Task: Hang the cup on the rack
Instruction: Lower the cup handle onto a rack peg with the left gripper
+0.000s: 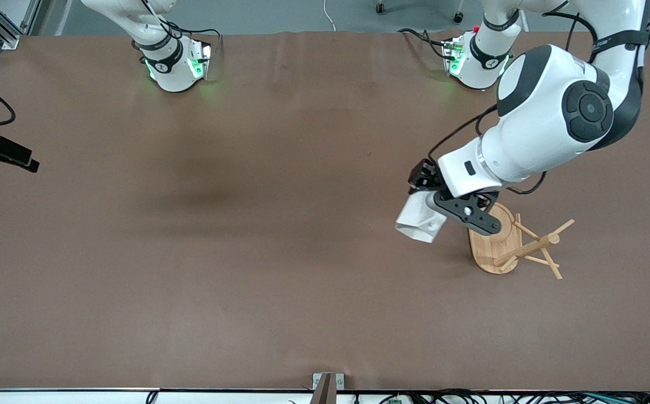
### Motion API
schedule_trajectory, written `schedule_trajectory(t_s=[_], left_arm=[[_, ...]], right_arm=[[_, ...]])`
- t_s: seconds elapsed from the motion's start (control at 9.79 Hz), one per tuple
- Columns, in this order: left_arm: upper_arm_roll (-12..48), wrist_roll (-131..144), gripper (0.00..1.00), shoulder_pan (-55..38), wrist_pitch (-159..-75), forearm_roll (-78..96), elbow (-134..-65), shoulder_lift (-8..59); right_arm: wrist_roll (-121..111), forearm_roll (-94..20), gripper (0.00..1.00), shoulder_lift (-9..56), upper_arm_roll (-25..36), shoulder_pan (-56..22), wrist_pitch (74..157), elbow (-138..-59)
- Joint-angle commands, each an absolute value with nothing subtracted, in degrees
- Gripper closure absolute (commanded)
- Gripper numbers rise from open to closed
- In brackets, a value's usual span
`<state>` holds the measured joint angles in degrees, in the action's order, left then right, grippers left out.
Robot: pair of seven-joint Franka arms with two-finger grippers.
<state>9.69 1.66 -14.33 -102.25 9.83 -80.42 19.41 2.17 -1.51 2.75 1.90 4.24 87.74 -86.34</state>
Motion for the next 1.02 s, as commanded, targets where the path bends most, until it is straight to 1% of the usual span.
schedule_trajectory(t_s=[0.0,0.2,0.41,0.51,0.72,0.92], left_arm=[[10.11,7.81,0.99,-14.07,-99.41,6.86,-83.13,18.55],[10.11,6.51,1.00,-13.01,-100.10,6.86,-88.65,16.71],[10.28,2.39,1.00,-9.61,-104.48,7.20,-95.68,12.59],[10.20,0.28,1.00,-9.32,-105.89,7.56,-98.67,10.92],[10.11,-0.26,1.00,-8.62,-113.61,7.56,-107.54,7.05],[9.85,-2.53,1.00,-8.53,-114.52,7.47,-110.20,6.59]], right_arm=[[6.76,-0.44,0.00,-0.88,1.58,4.04,83.34,-86.67],[6.86,-0.79,0.00,-0.97,1.67,3.95,83.23,-85.70],[5.89,-0.09,0.00,-0.53,1.93,4.30,83.76,-83.33],[5.89,0.78,0.00,-0.27,1.93,4.31,83.67,-82.80],[5.80,0.61,0.00,-0.26,1.93,4.22,83.67,-82.88],[5.80,0.62,0.00,-0.26,1.93,4.31,83.76,-82.97]])
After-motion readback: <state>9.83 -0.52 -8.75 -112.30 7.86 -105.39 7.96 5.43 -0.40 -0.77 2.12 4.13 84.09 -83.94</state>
